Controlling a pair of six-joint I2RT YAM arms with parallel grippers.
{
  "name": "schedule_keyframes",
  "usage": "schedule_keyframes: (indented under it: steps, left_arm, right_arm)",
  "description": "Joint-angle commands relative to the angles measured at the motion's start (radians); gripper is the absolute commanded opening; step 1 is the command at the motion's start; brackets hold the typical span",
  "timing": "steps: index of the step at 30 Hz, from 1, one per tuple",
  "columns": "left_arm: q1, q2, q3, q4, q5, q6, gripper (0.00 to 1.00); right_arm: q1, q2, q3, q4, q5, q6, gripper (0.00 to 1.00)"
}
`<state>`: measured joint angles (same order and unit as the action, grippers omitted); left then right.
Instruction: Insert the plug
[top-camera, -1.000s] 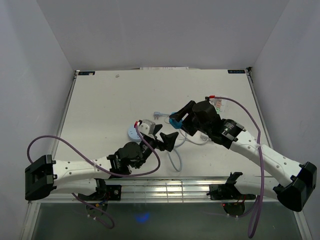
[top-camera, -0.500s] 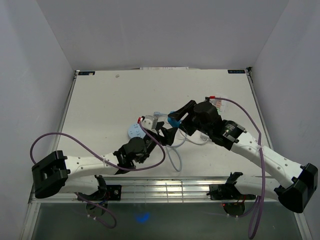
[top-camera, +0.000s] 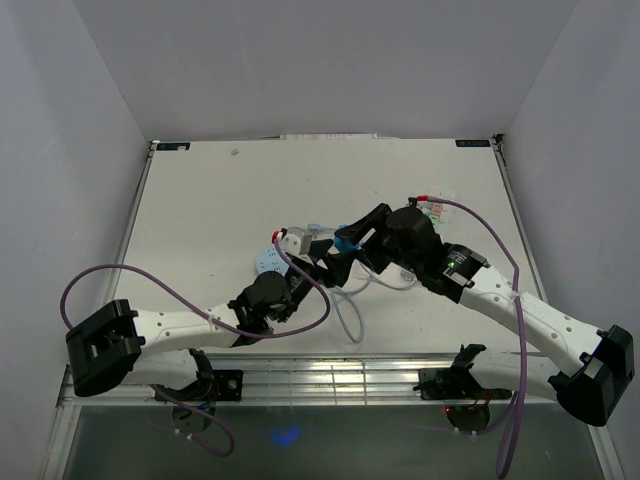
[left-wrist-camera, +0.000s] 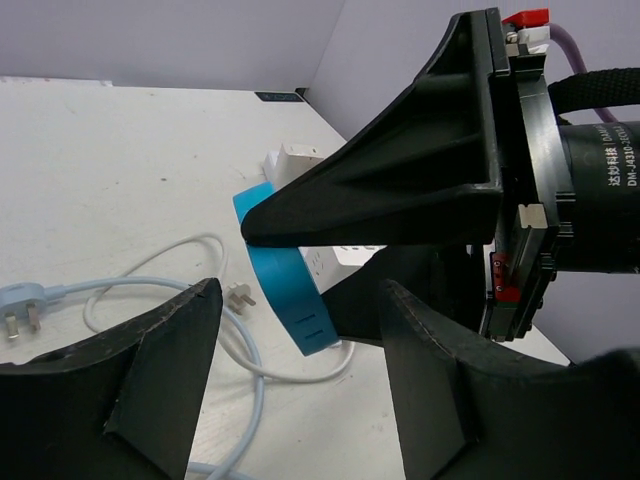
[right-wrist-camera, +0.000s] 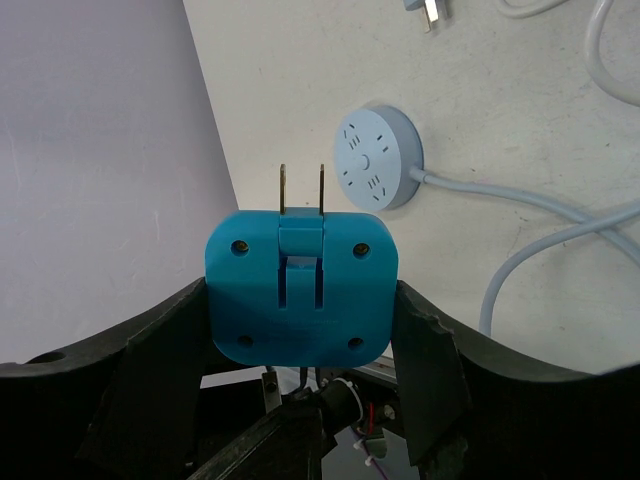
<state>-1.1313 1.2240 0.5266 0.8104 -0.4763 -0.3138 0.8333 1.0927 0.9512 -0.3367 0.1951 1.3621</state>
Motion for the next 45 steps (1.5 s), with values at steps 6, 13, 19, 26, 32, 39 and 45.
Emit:
schedule_keyframes:
  steps: [6,13,19,26,32,39,45]
  left_arm:
    - [0.004,0.067,0.068,0.064,0.002,0.010,0.67]
    - [0.024,0.115,0.088,0.085,-0.039,0.007,0.61]
    - [0.030,0.138,0.075,0.156,-0.068,0.013,0.51]
    - [0.030,0.167,0.059,0.239,-0.067,0.024,0.49]
    - [0.031,0.193,0.069,0.269,-0.073,0.050,0.37]
    - [0.030,0.216,0.067,0.291,-0.071,0.055,0.17]
    - [0.031,0.203,0.053,0.292,-0.059,0.048,0.00]
  right_arm:
    - [0.016,-0.020,-0.011,0.088,0.001,0.029,0.12]
    - [0.026,-0.025,-0.009,0.084,0.010,0.043,0.11]
    - [0.033,-0.036,-0.025,0.090,0.017,0.057,0.11]
    - [0.044,-0.042,-0.040,0.099,0.026,0.072,0.11]
    - [0.050,-0.047,-0.057,0.114,0.023,0.094,0.11]
    - [0.053,-0.047,-0.055,0.123,0.026,0.107,0.11]
    - [0.053,-0.048,-0.046,0.108,0.055,0.109,0.14]
